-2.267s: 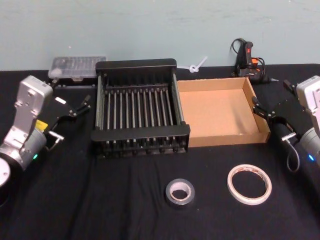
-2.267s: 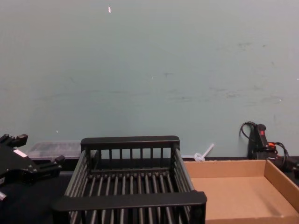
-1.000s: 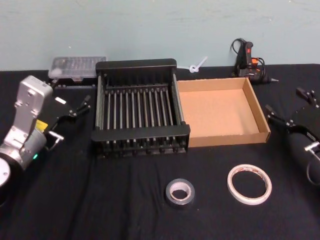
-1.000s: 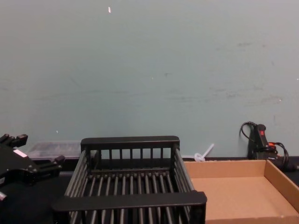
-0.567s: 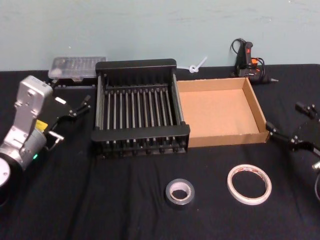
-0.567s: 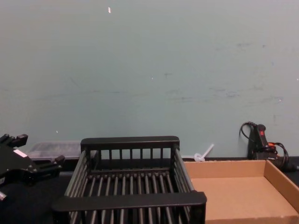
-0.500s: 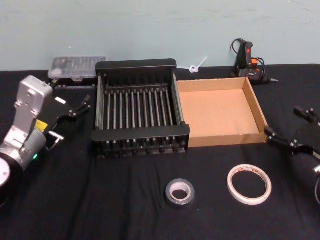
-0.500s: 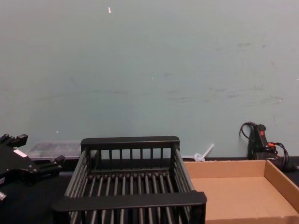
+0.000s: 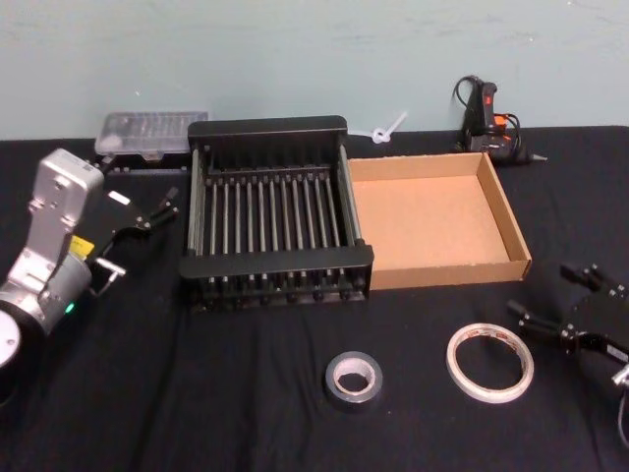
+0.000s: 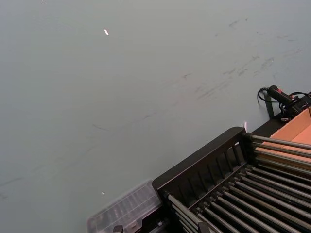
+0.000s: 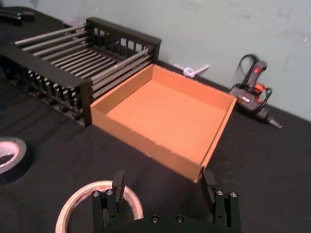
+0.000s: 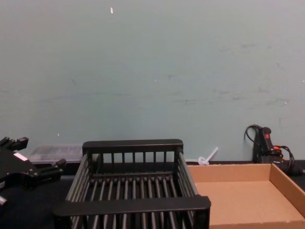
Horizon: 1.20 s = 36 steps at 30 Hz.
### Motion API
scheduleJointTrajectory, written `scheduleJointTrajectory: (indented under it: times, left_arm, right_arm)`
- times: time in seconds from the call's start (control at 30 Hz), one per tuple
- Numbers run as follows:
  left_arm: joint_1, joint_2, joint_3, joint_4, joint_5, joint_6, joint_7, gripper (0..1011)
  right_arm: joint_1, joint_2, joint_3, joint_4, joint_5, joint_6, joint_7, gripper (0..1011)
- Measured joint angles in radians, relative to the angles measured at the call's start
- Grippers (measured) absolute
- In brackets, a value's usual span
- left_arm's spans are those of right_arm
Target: Pick up the white tape and place it into the black box , Pick up the silver tape and place it into the brown box.
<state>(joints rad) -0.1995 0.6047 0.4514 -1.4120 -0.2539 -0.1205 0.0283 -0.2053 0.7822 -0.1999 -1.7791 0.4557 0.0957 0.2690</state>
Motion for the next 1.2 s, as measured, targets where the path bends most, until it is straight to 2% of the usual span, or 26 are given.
scheduleJointTrajectory:
  times: [0.63, 1.2]
  left_arm:
    - [0.0, 0.0, 0.0, 0.0, 0.0, 0.0, 0.0, 1001]
    - [0.0, 0.0, 0.0, 0.0, 0.0, 0.0, 0.0, 1001]
  right_arm:
    - [0.031, -0.053, -0.022, 0.056, -0.021, 0.103, 0.064, 1002]
    - [0.058, -0.098, -0.021, 0.098, -0.063, 0.132, 0.096, 1002]
